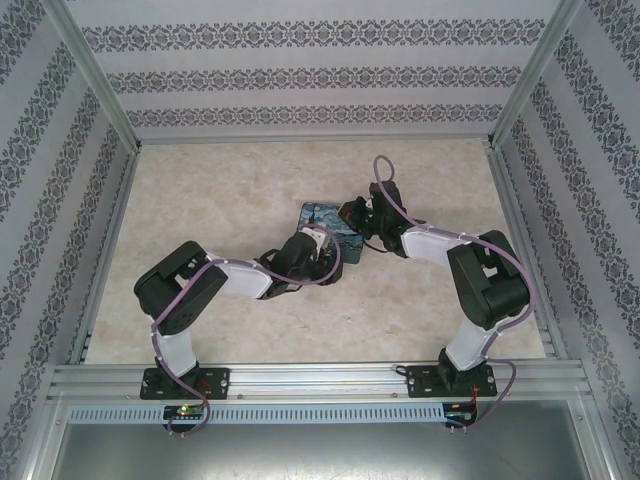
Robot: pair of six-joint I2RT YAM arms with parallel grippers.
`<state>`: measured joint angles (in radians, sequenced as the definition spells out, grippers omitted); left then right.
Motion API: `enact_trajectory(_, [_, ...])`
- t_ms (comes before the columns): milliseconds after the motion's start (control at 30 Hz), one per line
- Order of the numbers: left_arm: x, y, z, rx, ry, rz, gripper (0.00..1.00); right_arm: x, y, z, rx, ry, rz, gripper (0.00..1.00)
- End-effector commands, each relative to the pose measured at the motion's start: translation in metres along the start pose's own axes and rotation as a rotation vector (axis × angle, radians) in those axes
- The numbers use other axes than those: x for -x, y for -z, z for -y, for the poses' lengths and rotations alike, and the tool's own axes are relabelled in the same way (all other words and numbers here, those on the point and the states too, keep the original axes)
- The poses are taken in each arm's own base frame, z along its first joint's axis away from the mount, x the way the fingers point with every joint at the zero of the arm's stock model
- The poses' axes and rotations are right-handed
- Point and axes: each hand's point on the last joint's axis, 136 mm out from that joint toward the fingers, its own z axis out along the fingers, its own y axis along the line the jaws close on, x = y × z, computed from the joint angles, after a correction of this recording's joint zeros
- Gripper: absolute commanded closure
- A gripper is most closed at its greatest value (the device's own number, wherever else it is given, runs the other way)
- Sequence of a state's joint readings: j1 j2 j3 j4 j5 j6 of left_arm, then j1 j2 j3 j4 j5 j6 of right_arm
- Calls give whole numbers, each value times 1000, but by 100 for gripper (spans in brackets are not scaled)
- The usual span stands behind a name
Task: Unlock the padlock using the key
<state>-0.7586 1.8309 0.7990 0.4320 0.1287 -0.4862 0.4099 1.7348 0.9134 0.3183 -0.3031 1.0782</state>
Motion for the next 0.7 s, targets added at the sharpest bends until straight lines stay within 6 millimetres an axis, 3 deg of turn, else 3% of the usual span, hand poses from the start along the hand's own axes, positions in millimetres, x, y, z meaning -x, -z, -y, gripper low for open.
enact_trajectory(0, [2,-5,-19,108,-23,52,34,-9,-4,9,-18,-18,-18,100])
enact_trajectory(167, [3,-1,-31,171,-41,69,34,-10,-4,9,-16,-18,-20,100])
enact_trajectory(300, [6,-5,-23,140,-51,55,34,-11,-5,12,-23,-21,-22,100])
enact_trajectory(533, [16,-8,33,-138,0,23,33,-13,-7,17,-31,-25,-27,100])
enact_trajectory(667, [23,-3,47,-229,89,53,33,-15,-8,20,-35,-29,-32,100])
